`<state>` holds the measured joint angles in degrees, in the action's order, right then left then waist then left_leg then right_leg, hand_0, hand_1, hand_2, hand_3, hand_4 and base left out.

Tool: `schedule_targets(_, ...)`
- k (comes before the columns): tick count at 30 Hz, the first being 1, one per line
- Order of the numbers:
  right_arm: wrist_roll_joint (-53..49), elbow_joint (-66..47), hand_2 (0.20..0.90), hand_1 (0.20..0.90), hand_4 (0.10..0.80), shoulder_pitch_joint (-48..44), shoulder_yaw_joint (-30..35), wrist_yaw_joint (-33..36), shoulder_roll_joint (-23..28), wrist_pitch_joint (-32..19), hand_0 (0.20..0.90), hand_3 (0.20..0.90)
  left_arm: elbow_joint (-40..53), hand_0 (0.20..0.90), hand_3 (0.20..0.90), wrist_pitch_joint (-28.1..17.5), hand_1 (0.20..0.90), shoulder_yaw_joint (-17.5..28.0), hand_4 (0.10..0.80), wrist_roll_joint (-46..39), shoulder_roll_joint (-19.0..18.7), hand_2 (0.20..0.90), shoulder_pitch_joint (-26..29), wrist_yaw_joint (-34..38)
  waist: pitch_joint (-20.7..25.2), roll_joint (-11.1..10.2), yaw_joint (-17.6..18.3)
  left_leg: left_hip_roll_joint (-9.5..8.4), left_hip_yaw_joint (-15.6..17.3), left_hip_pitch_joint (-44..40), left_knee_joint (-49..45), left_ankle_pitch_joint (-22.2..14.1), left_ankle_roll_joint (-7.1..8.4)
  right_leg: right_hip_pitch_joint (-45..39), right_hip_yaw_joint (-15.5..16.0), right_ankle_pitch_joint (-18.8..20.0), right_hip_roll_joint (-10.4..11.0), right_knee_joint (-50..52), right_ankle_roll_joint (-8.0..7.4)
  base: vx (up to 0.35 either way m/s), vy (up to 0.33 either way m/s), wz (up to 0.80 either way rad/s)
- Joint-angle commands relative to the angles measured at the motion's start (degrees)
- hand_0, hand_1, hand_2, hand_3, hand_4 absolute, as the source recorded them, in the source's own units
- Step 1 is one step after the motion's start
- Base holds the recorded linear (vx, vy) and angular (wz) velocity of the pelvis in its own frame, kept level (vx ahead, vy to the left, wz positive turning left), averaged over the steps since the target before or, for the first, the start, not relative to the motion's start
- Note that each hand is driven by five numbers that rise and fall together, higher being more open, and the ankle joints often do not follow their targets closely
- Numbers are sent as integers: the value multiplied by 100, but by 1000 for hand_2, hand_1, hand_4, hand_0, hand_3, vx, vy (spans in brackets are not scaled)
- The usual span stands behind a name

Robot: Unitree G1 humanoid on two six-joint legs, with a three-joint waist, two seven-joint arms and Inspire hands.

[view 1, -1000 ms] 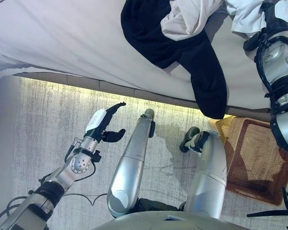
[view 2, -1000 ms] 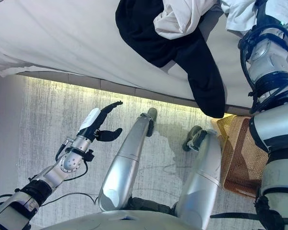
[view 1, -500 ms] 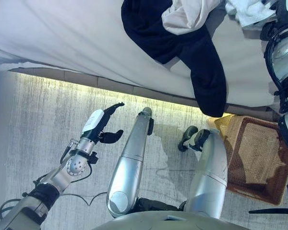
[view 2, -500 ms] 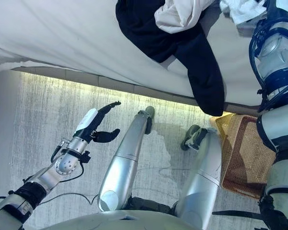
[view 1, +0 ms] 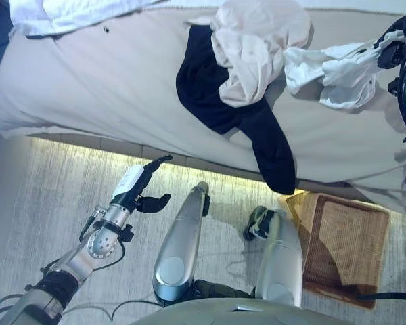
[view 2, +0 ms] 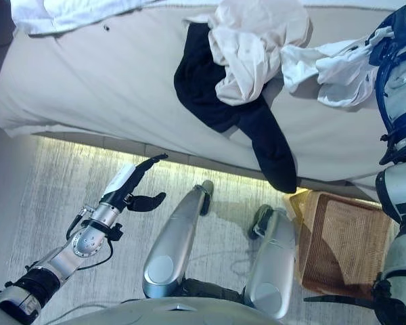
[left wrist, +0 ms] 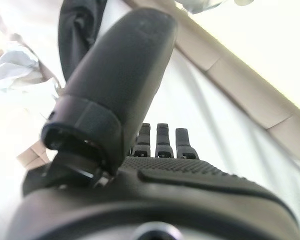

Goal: Pick up the clothes from the bed and place them into the basket

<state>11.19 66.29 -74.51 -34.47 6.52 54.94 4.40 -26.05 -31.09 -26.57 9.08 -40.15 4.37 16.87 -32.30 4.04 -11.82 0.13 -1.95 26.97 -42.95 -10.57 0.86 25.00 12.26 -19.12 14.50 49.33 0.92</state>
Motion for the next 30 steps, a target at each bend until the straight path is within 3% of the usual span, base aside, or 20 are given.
schedule_targets(1, -340, -230, 300, 300, 100, -19, 133, 174, 560, -391, 300, 200, 79, 900, 900, -112, 900, 208, 800, 162, -196, 900, -163, -11, 1022, -355, -76, 183, 407, -200, -41, -142, -55, -419, 473, 324, -318, -531, 251, 30, -31, -8)
schedule_targets(8, -981, -597, 300, 300, 100, 71, 255, 45, 749, -576, 300, 200, -427, 900, 900, 59, 900, 141, 800, 327, -202, 900, -85, -119, 1375, -539, 191, 237, 597, -912, 559, -188, -38, -1116, 298, 512, -449, -1394, 125, 14, 19, -14)
schedule_targets(16, -1502, -720, 300, 300, 100, 42, 277, -132, 1215, -876, 300, 200, -935, 900, 900, 270, 900, 225, 800, 466, -151, 900, 47, -339, 2060, -741, 573, 334, 945, -2091, 2056, 0, 62, -2085, 91, 952, -622, -3000, -153, 49, 36, -19)
schedule_targets(24, -1929, -1321, 300, 300, 100, -86, 252, -58, 1810, -940, 300, 200, -1275, 900, 900, 139, 900, 314, 800, 591, -112, 900, 163, -322, 2555, -790, 984, 371, 1220, -2768, 3063, 261, 145, -2508, -162, 1323, -776, -3907, -383, 39, 11, -24)
schedule_targets(30, -2118, -2210, 300, 300, 100, 414, 719, 166, 2228, -868, 300, 200, -1579, 900, 900, 34, 900, 407, 800, 653, -64, 900, 347, -152, 2769, -767, 1395, 382, 1411, -3060, 3482, 332, 156, -2574, -493, 1591, -838, -4315, -530, -8, 9, -30)
